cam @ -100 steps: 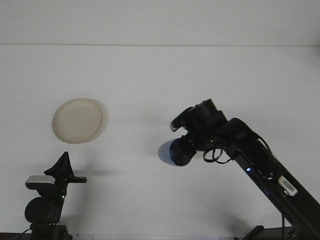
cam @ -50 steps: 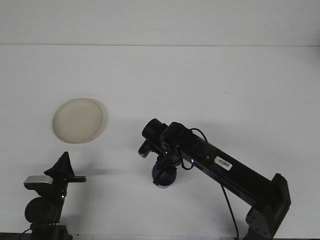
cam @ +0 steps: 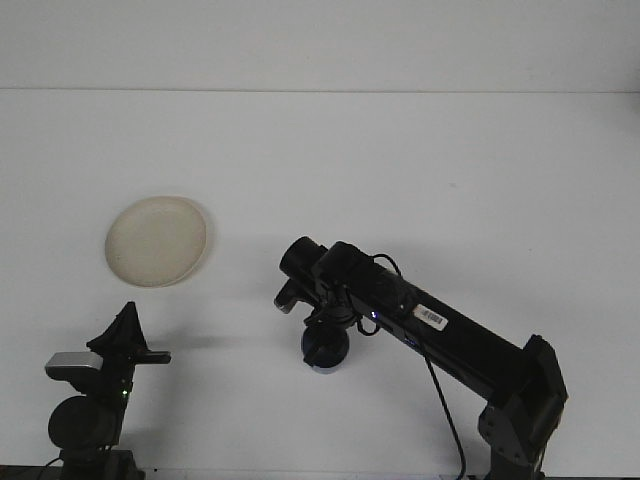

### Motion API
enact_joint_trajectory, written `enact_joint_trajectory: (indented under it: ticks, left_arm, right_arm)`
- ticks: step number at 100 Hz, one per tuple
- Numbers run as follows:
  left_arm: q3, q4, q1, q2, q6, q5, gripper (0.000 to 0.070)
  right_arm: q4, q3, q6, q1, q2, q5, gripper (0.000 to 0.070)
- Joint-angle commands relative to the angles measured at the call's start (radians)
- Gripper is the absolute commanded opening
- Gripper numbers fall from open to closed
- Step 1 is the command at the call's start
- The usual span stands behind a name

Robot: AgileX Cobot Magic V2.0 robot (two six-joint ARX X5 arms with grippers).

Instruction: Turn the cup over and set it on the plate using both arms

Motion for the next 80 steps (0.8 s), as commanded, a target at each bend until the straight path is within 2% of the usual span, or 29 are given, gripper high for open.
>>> enact_joint_trajectory:
  ticks: [1, 16, 26, 44, 53, 65, 80]
  left_arm:
    - [-0.018, 0.037, -0.002, -0.001, -0.097, -0.006, 0.0012]
    - [-0.011, 0.098, -0.002, -0.001, -0.242, -0.006, 0.0011]
    - [0.006, 0.088, -0.002, -0.001, -0.297, 0.010, 0.0012]
    - [0.069, 0.031, -0.002, 0.002, -0.318, 0.152, 0.0012]
    - [0.136, -0.052, -0.002, 0.029, -0.349, 0.219, 0.0015]
    - [0.261, -0.174, -0.002, 0.129, -0.339, 0.300, 0.0015]
    - [0.453, -0.289, -0.003, 0.346, -0.228, 0.360, 0.0015]
  right_arm:
    - [-0.008, 0.042, -0.009, 0.005, -0.024, 0.000, 0.0284]
    - [0.008, 0.077, -0.008, -0.014, -0.145, 0.000, 0.0283]
    - [0.097, 0.077, -0.003, -0.042, -0.261, 0.000, 0.0283]
    - [0.266, 0.058, -0.003, -0.129, -0.467, -0.001, 0.0283]
    - [0.353, -0.031, -0.003, -0.188, -0.571, -0.001, 0.0282]
    - [0.533, -0.275, -0.003, -0.285, -0.747, 0.000, 0.0282]
    - [0.813, -0.628, 0.005, -0.397, -0.991, 0.002, 0.0281]
